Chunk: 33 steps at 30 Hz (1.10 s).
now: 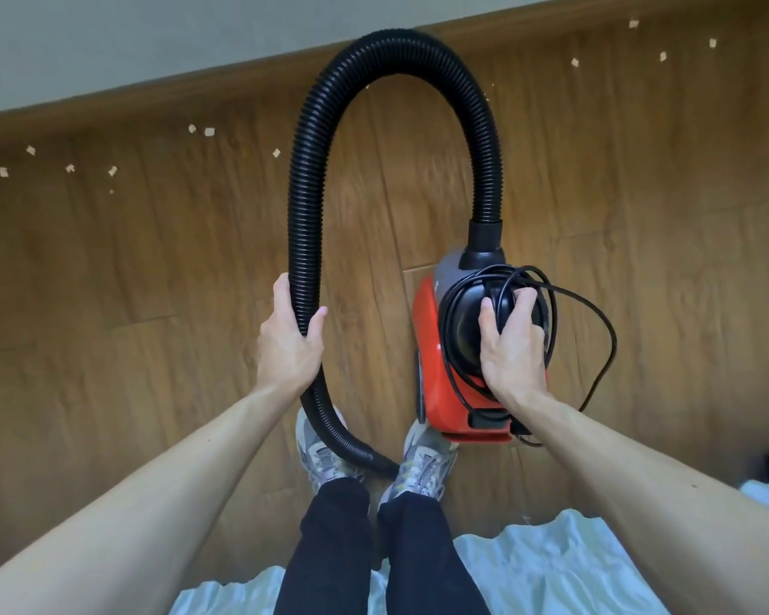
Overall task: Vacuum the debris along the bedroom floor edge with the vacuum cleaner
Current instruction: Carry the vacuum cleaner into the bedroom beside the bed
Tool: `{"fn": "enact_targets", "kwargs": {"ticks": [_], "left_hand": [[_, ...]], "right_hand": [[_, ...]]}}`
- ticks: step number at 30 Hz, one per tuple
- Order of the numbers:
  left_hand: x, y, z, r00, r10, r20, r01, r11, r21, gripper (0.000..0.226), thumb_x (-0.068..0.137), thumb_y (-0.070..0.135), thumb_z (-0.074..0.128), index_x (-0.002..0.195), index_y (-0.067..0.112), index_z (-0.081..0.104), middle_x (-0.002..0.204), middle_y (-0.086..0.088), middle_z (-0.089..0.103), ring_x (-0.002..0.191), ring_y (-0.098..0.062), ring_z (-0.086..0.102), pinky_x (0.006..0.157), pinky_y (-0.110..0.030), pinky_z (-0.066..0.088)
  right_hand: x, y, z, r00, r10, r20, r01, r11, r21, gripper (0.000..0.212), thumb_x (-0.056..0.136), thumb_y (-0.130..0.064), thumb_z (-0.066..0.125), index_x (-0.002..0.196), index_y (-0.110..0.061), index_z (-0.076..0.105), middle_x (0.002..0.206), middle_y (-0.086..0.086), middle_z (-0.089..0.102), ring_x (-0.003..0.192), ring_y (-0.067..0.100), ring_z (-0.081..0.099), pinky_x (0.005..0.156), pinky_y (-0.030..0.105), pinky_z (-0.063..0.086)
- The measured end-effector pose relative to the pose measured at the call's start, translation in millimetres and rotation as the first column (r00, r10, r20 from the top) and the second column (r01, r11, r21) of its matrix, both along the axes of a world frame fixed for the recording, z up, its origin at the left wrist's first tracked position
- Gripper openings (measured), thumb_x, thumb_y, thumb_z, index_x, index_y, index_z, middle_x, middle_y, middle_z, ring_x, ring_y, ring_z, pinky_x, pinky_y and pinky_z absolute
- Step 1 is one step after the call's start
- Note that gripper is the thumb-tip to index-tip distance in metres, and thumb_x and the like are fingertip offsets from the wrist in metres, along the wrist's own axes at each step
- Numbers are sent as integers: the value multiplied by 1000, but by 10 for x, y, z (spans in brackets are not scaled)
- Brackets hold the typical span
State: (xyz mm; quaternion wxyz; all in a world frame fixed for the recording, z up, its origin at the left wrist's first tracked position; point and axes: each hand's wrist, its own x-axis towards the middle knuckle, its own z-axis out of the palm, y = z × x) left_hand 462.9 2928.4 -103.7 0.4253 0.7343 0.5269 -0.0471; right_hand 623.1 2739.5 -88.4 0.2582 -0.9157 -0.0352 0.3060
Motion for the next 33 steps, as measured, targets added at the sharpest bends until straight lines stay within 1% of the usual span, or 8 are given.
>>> {"fn": "enact_targets", "kwargs": {"ticks": [4, 10, 13, 17, 20, 24, 29, 33], "left_hand": [[4, 123, -104, 999, 20, -39, -21, 1000, -20, 54, 99, 26, 53, 144, 32, 25, 84, 9, 59, 74, -12, 60, 72, -35, 49], [-50, 210, -289, 996, 84, -21, -84, 996, 11, 54, 96, 26, 56, 141, 34, 26, 100, 3, 60, 93, -22, 59, 86, -46, 51], [-59, 216, -332, 993, 115, -21, -115, 993, -15, 53, 97, 25, 54, 140, 37, 26, 97, 5, 60, 91, -22, 60, 84, -42, 50], [-41, 206, -341, 989, 145, -24, -146, 989, -25, 54, 98, 24, 53, 143, 35, 24, 95, 3, 60, 89, -22, 60, 82, -38, 48], [-34, 166, -343, 984, 179, -7, -179, 984, -11, 55, 98, 23, 53, 143, 34, 24, 101, 0, 60, 93, -22, 59, 82, -38, 47], [-19, 123, -295, 978, 208, 2, -208, 978, -24, 56, 98, 20, 51, 145, 31, 23, 104, -3, 60, 92, -21, 58, 77, -34, 42], [-25, 149, -251, 978, 205, -47, -208, 977, -48, 57, 99, 20, 51, 145, 32, 20, 105, -3, 60, 92, -23, 60, 78, -38, 48], [-36, 155, -205, 976, 206, -76, -210, 977, -49, 57, 98, 21, 53, 144, 31, 21, 109, -2, 60, 95, -24, 60, 79, -38, 48]], "right_hand": [[-73, -80, -98, 1000, 19, -7, -19, 1000, -5, 23, 102, -37, 42, 110, -19, 32, 59, 4, 49, 52, 22, 49, 48, 33, 35], [-135, -177, -205, 998, 55, -42, -55, 998, -6, 22, 102, -36, 41, 110, -17, 33, 57, 7, 50, 51, 25, 49, 48, 36, 38], [-196, -199, -204, 997, 57, -50, -57, 998, 0, 24, 102, -34, 41, 111, -14, 33, 60, 9, 53, 53, 27, 51, 50, 39, 41], [-225, -224, -244, 997, 62, -46, -63, 998, -11, 23, 103, -34, 41, 111, -14, 32, 56, 6, 49, 48, 23, 46, 45, 36, 37], [-244, -231, -289, 997, 80, -23, -80, 997, -10, 23, 103, -34, 41, 111, -15, 32, 55, 5, 48, 48, 23, 47, 45, 33, 37], [-260, -259, -303, 996, 82, -29, -83, 996, -16, 23, 103, -34, 41, 112, -16, 31, 56, 6, 49, 49, 23, 48, 49, 36, 42], [-224, -351, -306, 995, 72, -73, -74, 997, -29, 21, 102, -33, 41, 115, -22, 28, 56, 3, 43, 47, 19, 41, 49, 35, 40], [-216, -343, -224, 991, 98, -91, -103, 994, -45, 25, 103, -33, 40, 121, -19, 29, 67, 7, 52, 58, 22, 50, 57, 40, 45]]}}
